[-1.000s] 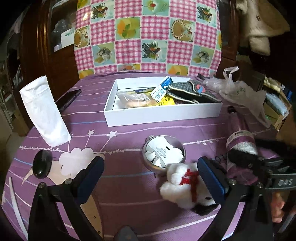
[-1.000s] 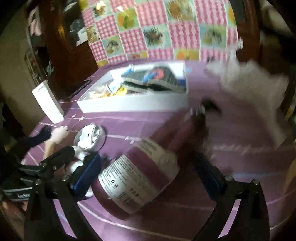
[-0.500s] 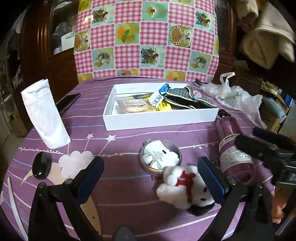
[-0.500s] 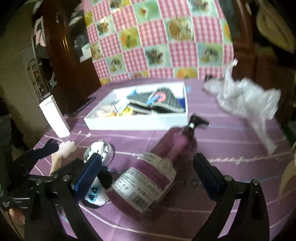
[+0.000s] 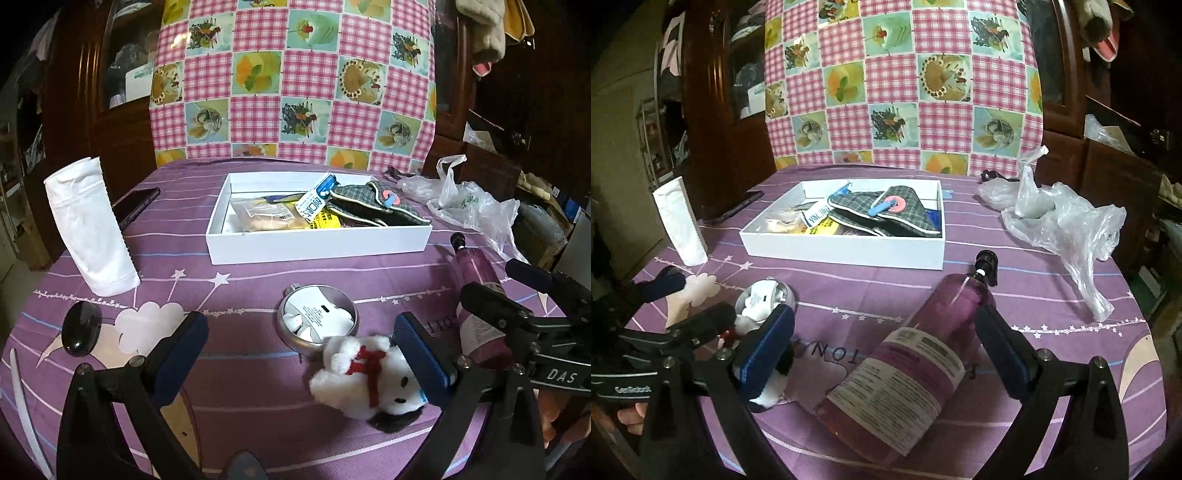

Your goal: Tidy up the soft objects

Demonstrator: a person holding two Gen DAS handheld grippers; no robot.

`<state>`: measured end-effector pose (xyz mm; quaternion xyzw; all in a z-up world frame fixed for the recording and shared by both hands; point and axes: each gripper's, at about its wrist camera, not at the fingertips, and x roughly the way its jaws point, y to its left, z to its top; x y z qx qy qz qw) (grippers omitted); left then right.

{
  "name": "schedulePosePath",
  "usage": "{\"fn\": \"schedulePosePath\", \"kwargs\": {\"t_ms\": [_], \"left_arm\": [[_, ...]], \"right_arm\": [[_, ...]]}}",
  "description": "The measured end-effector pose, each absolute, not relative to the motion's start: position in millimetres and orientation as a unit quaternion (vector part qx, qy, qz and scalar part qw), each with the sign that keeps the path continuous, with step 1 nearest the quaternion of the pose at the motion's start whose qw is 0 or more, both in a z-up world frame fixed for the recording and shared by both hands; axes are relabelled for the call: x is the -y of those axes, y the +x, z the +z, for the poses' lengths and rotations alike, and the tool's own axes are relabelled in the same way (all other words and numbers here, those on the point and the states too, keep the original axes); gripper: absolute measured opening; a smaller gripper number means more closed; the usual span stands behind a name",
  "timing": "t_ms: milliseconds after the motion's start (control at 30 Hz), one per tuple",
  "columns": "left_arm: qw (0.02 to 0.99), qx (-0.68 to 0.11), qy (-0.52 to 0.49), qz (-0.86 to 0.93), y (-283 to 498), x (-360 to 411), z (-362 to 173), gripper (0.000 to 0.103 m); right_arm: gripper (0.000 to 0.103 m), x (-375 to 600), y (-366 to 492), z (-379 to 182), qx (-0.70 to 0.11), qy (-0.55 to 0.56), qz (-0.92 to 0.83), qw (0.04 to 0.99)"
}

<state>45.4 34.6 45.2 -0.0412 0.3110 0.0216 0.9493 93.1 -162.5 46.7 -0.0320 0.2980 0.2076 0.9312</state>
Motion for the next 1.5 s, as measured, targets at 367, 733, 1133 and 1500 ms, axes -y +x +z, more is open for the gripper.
{"fn": "schedulePosePath", "kwargs": {"t_ms": [367,733,1133,1500], "left_arm": [[0.949,-0.31,-0.049,0.008,45.0,-35.1,45.0,0.103],[0.95,-0.309,-0.044,0.015,44.6,-33.6,45.2,0.103],[0.951,-0.307,-0.043,0.018,43.8,-32.7,46.4,0.103],[0.95,-0.309,-0.044,0.022,43.9,-33.8,46.5,0.103]], "right_arm": [[0.098,157.0,93.8,45.0,-0.305,-0.047,0.198,0.931],[0.098,157.1,95.3,44.3,-0.309,-0.047,0.197,0.929],[0.098,157.8,96.1,43.3,-0.311,-0.047,0.196,0.929],[0.098,161.0,98.5,41.5,-0.316,-0.047,0.192,0.928]]}}
